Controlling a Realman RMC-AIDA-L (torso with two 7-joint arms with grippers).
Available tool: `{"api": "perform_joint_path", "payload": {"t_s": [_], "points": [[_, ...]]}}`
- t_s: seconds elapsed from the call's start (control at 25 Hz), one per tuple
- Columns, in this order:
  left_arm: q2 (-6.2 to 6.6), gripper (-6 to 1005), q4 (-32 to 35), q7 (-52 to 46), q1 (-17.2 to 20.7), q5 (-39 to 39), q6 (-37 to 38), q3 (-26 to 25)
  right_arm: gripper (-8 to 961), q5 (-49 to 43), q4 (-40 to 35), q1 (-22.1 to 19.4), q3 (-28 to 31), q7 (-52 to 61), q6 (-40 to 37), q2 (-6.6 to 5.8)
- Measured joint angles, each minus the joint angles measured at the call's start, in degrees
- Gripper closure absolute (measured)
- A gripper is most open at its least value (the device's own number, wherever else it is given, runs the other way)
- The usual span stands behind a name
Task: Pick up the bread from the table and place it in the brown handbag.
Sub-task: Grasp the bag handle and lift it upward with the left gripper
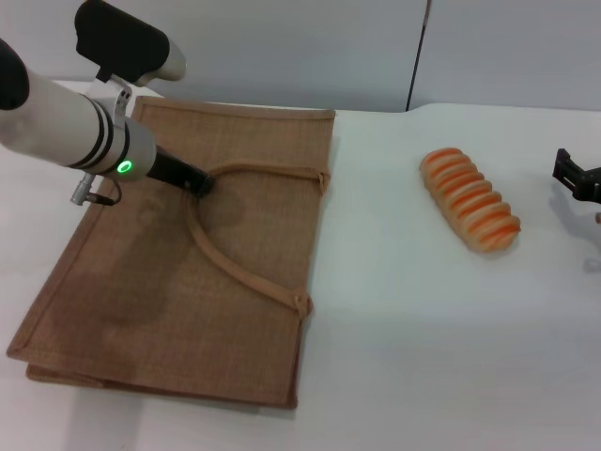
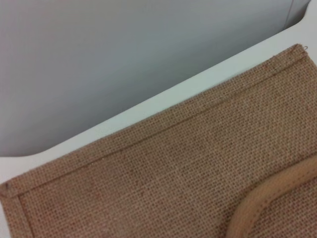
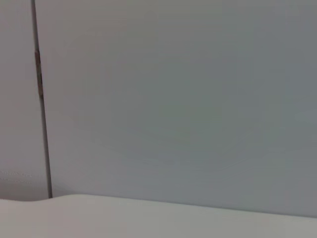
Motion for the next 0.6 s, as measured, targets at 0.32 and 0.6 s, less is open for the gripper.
{"api": "perform_joint_path", "payload": {"t_s": [0.32,0.6], "points": [[0.0,759,-1.3,0.1,-0.5,-0.2,0.9,0.0,125,0.1,0.0,0.2,0.1,0.0,0.3,0.0],[-0.07,767,-1.4,0.0,-0.6,0.0,2.9,0.1,125,0.1,0.0,0.2,0.3,0.0,0.3,0.0]]}}
